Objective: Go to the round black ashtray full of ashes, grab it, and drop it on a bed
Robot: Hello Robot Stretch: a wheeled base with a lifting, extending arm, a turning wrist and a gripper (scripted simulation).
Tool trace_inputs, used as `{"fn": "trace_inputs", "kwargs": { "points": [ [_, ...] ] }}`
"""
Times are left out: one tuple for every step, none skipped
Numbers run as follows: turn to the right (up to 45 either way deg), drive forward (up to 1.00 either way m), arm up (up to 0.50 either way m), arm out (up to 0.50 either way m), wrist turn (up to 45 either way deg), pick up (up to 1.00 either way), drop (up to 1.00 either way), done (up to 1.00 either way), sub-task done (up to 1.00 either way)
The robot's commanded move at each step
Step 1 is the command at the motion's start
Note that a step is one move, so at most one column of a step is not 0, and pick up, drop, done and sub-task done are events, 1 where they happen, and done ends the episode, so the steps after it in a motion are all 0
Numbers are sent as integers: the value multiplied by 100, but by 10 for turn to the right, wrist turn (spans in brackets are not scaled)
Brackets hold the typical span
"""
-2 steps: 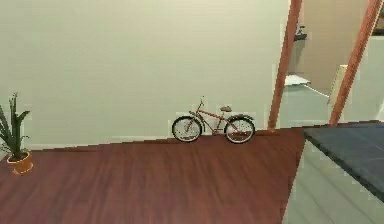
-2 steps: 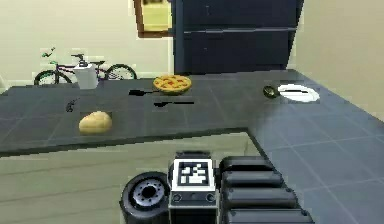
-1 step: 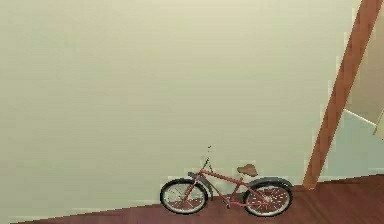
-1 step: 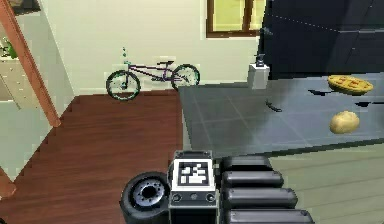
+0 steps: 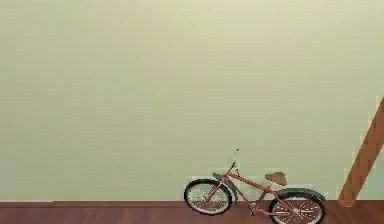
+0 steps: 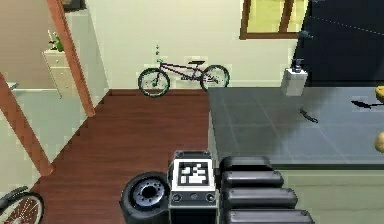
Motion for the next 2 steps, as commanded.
{"fn": "trace_inputs", "kwargs": {
  "points": [
    [-30, 0, 0, 0, 0, 0, 0, 0, 0],
    [0, 20, 0, 0, 0, 0, 0, 0, 0]
  ]
}}
